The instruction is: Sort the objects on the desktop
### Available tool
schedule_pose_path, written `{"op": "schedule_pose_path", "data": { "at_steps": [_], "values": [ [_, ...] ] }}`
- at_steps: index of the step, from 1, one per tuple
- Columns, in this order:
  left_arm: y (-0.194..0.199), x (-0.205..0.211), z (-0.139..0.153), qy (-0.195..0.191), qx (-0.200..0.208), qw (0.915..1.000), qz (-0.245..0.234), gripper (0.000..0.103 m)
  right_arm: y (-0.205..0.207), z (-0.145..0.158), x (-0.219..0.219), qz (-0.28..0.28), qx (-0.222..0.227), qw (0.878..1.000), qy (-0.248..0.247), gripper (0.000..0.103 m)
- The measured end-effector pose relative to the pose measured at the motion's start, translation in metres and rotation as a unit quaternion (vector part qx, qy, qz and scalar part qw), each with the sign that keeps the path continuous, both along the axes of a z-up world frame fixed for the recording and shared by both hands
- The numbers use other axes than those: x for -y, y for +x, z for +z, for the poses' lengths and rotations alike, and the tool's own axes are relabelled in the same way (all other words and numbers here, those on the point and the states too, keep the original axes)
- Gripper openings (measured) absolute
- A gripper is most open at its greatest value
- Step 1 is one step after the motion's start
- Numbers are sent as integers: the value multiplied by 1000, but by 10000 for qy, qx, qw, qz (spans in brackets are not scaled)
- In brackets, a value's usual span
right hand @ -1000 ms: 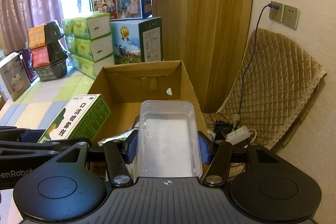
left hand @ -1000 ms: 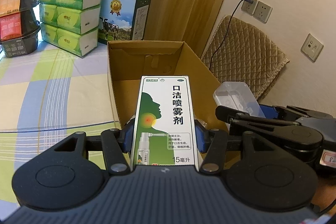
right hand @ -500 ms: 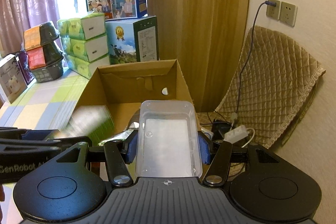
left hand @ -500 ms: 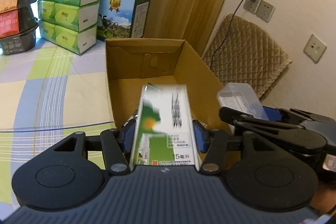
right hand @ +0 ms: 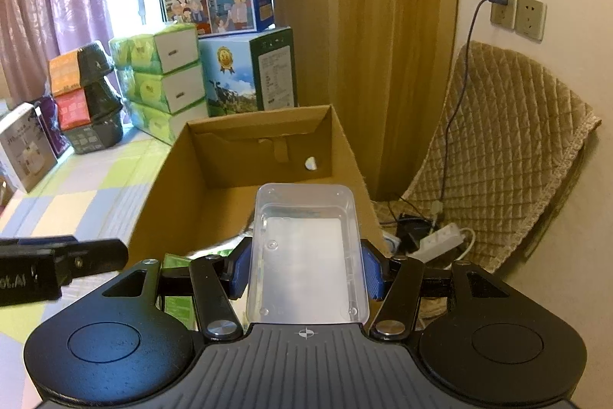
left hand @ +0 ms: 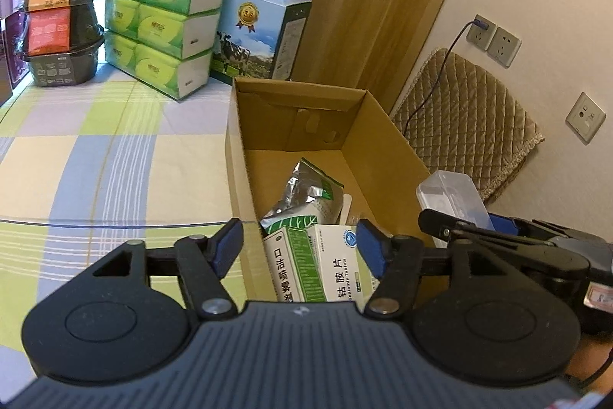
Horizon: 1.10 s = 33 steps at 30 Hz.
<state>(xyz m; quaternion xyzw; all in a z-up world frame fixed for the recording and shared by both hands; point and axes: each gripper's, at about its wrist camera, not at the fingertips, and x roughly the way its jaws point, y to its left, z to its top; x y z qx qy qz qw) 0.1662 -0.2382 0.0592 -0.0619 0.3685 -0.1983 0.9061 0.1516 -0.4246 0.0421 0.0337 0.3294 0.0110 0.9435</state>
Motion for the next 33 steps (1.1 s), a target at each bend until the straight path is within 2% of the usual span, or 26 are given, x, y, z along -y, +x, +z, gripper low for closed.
{"op": "schedule_pose_path", "data": {
  "at_steps": [2,4,7,11,14,21,33],
  "values": [
    [-1,-4,1,-1,6,10000,40,67,2,2,1,56,98,9997,202,55],
    [-3,-9,1,1,12,10000,84,72,4,6,4,-16,193,9992,346,78],
    [-8,-19,0,25,24,9999,154,82,-1,12,8,-106,338,9984,437,79],
    [-19,-32,-3,98,58,9995,298,93,-14,14,12,-160,294,9985,423,80],
    [-32,-38,-5,289,144,9986,408,101,-29,13,16,-244,181,9983,488,84],
    [-60,-52,-5,331,20,9985,440,101,-70,14,11,-254,-28,9987,449,100],
    [-103,-66,11,327,-130,9983,473,102,-132,24,-7,-73,-243,9985,483,101]
  ]
}}
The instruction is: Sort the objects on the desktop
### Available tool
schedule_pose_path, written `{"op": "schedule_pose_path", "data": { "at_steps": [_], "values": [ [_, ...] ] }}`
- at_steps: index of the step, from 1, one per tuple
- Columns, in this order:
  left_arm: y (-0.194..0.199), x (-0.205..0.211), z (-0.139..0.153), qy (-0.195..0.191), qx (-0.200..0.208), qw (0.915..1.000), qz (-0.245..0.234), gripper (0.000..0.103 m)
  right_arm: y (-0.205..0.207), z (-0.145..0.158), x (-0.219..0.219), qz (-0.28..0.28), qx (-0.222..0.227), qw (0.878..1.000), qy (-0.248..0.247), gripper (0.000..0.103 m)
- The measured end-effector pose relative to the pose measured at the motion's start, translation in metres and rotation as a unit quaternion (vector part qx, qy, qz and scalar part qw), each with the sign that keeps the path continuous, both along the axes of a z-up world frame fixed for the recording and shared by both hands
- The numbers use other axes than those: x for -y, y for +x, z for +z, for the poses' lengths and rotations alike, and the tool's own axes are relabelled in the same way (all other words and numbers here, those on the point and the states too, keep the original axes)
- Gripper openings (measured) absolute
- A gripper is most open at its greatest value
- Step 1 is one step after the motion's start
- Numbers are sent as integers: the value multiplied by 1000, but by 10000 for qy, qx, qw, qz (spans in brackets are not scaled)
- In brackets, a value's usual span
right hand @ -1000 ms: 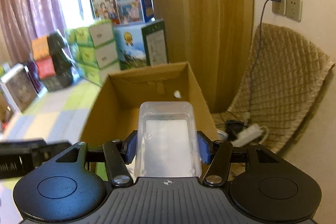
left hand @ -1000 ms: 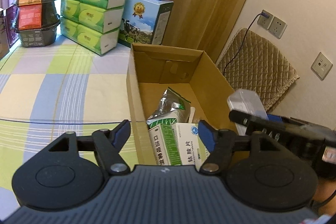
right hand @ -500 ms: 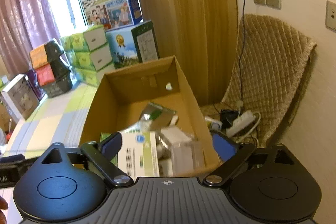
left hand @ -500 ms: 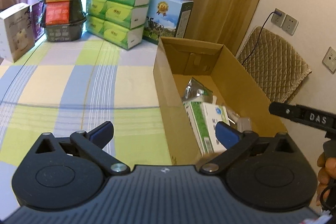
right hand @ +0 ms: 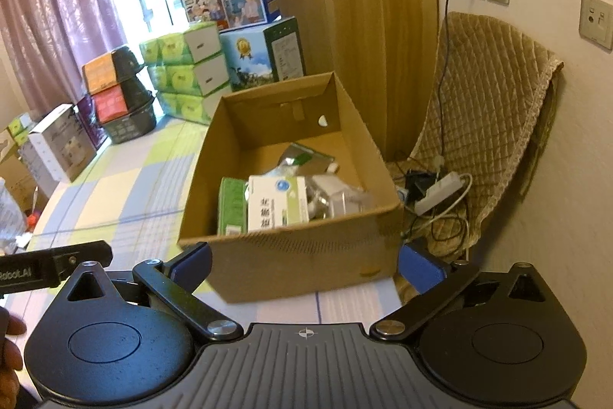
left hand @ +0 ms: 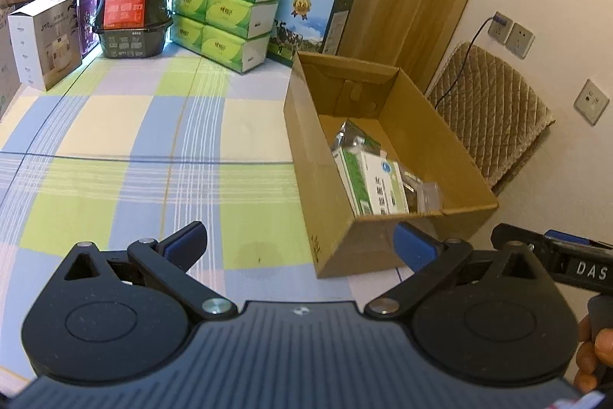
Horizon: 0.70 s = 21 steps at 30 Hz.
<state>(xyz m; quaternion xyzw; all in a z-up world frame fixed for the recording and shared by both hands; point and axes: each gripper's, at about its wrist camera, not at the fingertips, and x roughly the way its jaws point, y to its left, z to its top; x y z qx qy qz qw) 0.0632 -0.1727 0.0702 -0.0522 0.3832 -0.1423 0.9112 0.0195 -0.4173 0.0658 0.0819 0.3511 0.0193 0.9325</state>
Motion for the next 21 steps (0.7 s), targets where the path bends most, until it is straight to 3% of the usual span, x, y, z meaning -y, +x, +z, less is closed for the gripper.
{"op": "schedule_pose_path", "data": {
  "at_steps": [8,21],
  "values": [
    [-26,4,8,447,123,9989,62,102,-27,5,-8,53,-55,9999,104,101],
    [-40,2,17,632,310,9974,168,102,-46,15,-17,112,25,9999,-14,101]
  ]
}}
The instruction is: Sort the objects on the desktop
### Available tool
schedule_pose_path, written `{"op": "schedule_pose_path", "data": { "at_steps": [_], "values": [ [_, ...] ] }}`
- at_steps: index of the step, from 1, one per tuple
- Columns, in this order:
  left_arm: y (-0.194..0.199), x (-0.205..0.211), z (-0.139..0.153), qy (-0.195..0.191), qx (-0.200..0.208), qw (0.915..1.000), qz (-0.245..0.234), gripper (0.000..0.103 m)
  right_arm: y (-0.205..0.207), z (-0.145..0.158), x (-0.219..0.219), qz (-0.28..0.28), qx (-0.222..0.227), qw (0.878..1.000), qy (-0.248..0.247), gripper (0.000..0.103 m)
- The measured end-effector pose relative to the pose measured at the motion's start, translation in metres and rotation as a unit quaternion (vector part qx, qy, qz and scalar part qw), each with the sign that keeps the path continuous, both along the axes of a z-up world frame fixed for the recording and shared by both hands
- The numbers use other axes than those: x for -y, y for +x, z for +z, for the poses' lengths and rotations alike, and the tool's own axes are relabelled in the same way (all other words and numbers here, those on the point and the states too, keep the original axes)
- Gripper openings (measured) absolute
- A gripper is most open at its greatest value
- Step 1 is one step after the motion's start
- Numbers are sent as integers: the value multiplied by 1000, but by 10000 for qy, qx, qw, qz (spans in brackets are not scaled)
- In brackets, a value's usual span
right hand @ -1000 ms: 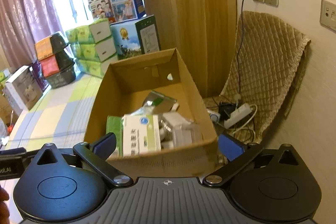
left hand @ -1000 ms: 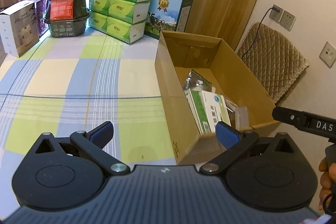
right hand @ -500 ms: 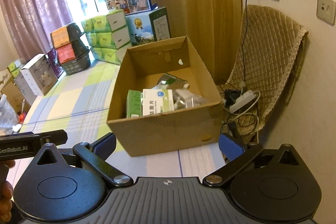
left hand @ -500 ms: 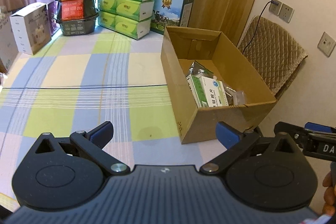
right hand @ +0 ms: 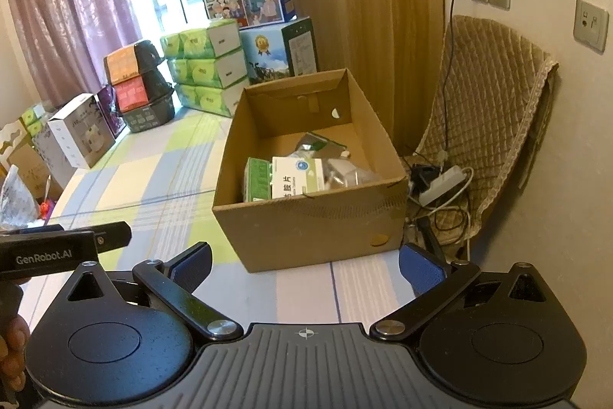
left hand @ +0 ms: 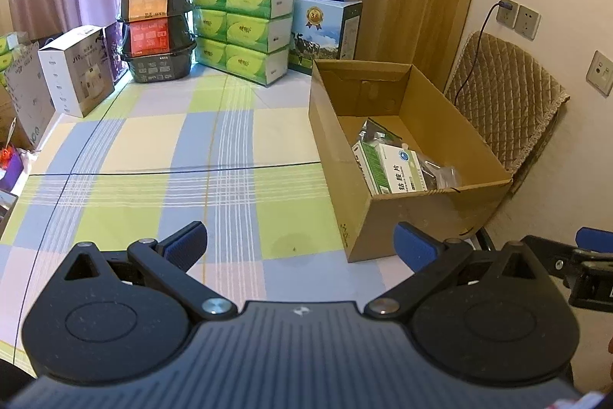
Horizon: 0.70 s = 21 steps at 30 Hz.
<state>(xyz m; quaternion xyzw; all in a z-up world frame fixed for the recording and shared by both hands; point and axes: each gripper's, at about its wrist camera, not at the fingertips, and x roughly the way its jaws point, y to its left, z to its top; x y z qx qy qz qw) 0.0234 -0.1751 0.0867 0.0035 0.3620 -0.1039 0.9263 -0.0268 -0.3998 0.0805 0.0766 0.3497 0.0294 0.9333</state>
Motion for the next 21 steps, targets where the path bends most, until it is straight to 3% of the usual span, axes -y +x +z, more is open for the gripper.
{"op": "schedule_pose_path", "data": {
  "at_steps": [21],
  "values": [
    [-2,9,-4,20,-47,9999,-114,102,-2,2,0,-60,60,10000,-35,101]
  ]
}}
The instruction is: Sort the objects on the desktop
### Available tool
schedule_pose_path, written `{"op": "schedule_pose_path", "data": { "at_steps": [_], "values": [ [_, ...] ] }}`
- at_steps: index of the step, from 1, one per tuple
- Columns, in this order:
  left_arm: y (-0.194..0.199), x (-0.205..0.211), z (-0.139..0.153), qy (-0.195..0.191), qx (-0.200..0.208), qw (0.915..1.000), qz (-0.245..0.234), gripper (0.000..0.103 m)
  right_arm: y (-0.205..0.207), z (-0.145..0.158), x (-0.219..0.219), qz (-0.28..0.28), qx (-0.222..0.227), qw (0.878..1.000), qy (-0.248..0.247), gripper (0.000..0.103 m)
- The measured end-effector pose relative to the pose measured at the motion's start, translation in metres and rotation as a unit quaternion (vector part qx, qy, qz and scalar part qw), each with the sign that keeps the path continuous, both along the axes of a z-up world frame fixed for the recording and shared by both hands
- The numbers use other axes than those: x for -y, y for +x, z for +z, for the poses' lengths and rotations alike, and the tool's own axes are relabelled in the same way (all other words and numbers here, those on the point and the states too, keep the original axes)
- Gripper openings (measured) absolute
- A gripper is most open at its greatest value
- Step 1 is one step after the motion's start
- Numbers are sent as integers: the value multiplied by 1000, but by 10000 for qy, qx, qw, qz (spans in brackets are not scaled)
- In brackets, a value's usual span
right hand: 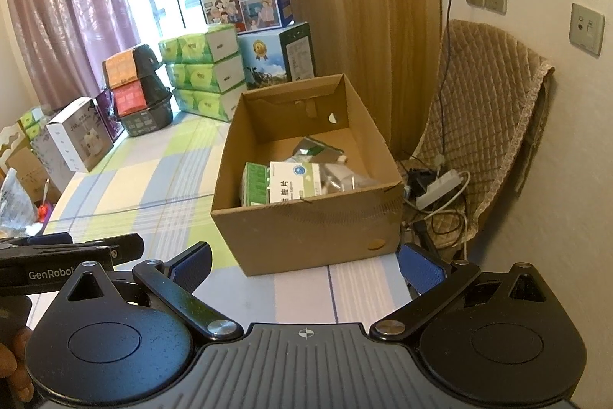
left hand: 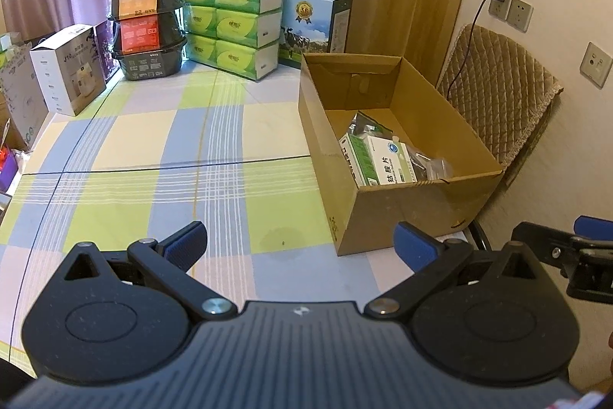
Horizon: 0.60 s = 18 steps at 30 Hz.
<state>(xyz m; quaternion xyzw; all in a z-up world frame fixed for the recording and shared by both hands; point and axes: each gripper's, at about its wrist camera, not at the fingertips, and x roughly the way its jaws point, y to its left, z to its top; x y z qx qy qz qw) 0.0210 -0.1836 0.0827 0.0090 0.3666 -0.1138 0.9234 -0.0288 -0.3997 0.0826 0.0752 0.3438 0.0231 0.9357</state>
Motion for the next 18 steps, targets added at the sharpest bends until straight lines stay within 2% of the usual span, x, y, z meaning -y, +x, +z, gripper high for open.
{"op": "schedule_pose_path", "data": {
  "at_steps": [18],
  "values": [
    [-1,4,-3,-18,-46,10000,-39,102,-2,-3,0,-64,-53,10000,-52,101]
  ]
}}
